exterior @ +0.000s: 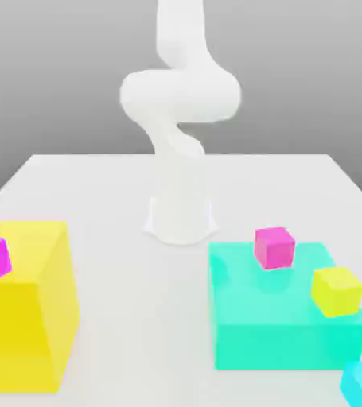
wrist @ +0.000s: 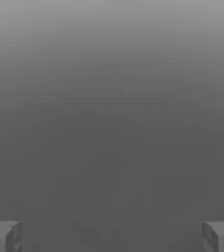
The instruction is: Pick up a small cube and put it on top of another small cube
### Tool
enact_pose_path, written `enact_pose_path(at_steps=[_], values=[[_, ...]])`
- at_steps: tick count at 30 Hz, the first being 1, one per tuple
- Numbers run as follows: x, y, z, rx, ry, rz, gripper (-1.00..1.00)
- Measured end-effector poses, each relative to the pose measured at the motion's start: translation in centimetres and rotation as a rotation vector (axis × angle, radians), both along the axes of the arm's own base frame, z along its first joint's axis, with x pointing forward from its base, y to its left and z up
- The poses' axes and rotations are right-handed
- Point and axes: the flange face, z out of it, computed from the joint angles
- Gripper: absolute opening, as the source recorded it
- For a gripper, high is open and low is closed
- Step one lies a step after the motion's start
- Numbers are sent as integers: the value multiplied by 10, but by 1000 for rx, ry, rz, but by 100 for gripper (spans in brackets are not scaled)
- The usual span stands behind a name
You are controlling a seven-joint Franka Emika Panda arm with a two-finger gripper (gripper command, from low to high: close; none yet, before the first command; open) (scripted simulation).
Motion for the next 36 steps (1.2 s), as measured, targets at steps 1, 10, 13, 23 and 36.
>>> enact_pose_path(at_steps=[1, 10, 13, 23, 36], values=[[13, 8, -13, -11, 27, -2, 0], [102, 76, -138, -85, 245, 9, 0], [121, 99, -185, -101, 313, 23, 0], [140, 181, -348, -107, 534, 100, 0], [104, 254, -540, -39, 735, 176, -100]])
